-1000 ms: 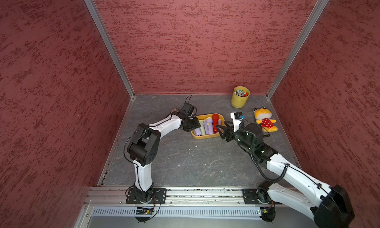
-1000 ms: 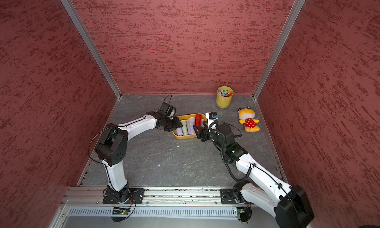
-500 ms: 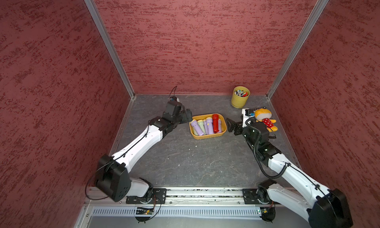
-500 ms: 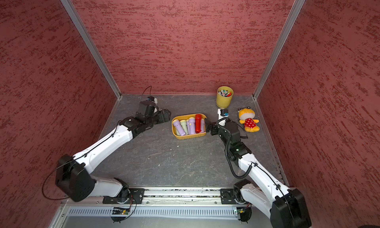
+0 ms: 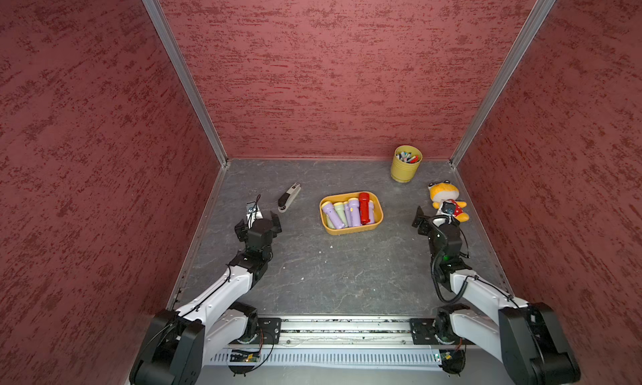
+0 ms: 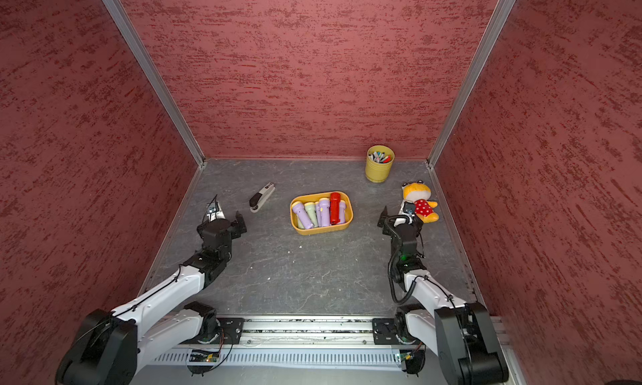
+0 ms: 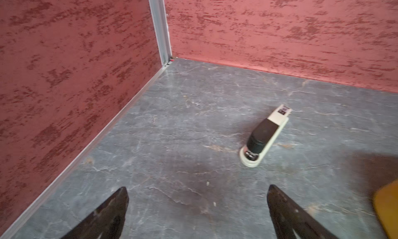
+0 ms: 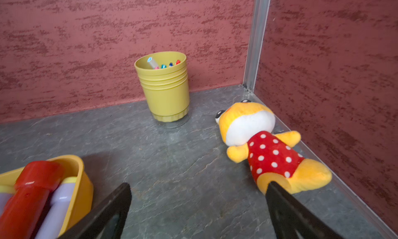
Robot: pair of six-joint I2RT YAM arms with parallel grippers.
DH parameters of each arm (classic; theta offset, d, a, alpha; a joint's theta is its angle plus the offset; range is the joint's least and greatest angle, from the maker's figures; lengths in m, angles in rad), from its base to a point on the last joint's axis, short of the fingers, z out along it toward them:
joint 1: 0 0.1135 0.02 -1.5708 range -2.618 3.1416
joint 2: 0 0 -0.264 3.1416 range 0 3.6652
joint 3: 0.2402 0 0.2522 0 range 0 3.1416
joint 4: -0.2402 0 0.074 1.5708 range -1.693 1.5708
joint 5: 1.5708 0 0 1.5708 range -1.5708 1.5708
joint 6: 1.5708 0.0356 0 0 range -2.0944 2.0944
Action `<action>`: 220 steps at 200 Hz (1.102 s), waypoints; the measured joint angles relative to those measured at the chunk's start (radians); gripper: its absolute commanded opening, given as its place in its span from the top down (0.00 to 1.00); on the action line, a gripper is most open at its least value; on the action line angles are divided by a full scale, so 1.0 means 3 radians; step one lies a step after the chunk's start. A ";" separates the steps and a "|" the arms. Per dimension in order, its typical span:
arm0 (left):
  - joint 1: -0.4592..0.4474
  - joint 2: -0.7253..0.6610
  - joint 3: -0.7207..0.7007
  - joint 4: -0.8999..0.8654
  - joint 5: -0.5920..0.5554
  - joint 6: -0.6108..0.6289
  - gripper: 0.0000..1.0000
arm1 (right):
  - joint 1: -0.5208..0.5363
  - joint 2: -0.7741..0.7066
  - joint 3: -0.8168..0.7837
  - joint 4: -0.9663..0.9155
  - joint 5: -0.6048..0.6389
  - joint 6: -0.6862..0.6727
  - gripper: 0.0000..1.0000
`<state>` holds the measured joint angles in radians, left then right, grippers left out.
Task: Put the flashlights into the storage boxes
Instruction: Reset both arms
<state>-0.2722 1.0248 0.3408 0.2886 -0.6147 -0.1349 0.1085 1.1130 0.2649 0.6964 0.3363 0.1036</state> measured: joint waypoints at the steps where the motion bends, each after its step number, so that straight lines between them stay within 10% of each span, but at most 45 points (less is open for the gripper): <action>1: 0.0015 0.0004 -0.0011 0.0028 0.0000 0.0011 0.01 | -0.0005 0.0006 0.0000 0.0008 0.0000 0.0000 0.01; 97: 0.0575 0.1717 -0.0369 0.2552 0.1025 0.0533 0.01 | -0.0413 0.1236 -0.0195 0.1562 -0.0206 -0.0114 0.01; 220: 0.0924 0.1703 0.0055 0.2163 0.1534 0.0352 0.01 | -0.0487 0.1476 0.0037 0.1586 -0.0640 -0.0173 0.01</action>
<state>0.0051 1.5356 0.3573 0.9375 -0.1547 -0.0292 -0.0376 1.5558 0.2760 1.1721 0.1444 0.0517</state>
